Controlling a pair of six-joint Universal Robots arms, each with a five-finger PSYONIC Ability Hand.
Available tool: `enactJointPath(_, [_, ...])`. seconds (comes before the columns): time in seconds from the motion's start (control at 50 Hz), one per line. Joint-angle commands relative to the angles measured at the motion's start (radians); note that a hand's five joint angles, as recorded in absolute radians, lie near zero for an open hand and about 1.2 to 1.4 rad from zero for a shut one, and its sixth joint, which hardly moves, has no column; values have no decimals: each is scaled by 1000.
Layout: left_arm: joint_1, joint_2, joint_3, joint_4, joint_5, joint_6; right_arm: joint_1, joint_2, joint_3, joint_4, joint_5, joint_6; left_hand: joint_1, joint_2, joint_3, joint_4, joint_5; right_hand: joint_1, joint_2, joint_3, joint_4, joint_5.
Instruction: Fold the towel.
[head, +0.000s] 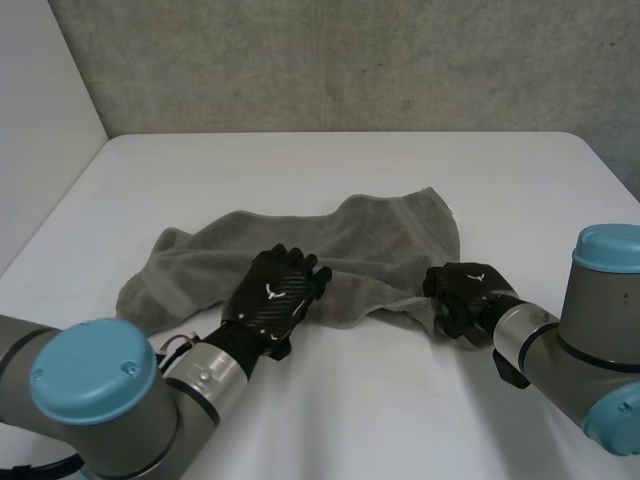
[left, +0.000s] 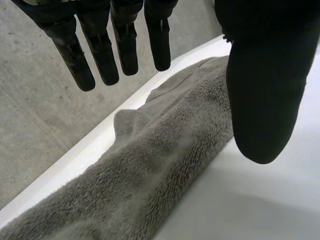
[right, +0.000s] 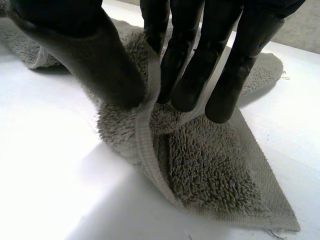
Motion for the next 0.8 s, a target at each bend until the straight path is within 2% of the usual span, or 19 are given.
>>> enactJointPath(0.02, [-53,-46,61,-1,-80,-96,-4,-28,19,-33,-10,48,13,15,15,16,19,97,100,111,105,104])
enactJointPath(0.14, [-65,-86,95,4,-139,-185,-10,-139,49,-27,-20,49,-25,-23,-23,-22,-19,97,100,111,105,104])
enactJointPath(0.3, [-62,-94,121,4,-151,-271,-13,-302,79,-10,-55,102,-22,-20,-20,-19,-16,97,100,111,105,104])
enactJointPath(0.46, [-72,-88,124,14,-188,-333,-11,-447,93,41,-144,181,-22,-20,-20,-19,-16,97,100,111,105,104])
enactJointPath(0.62, [-96,-91,126,126,-309,-336,1,-469,98,71,-156,194,-13,-11,-11,-11,-7,97,100,111,105,104])
enactJointPath(0.8, [-116,-114,126,145,-314,-334,4,-522,101,85,-182,203,-4,-2,-2,-2,2,97,100,111,105,104])
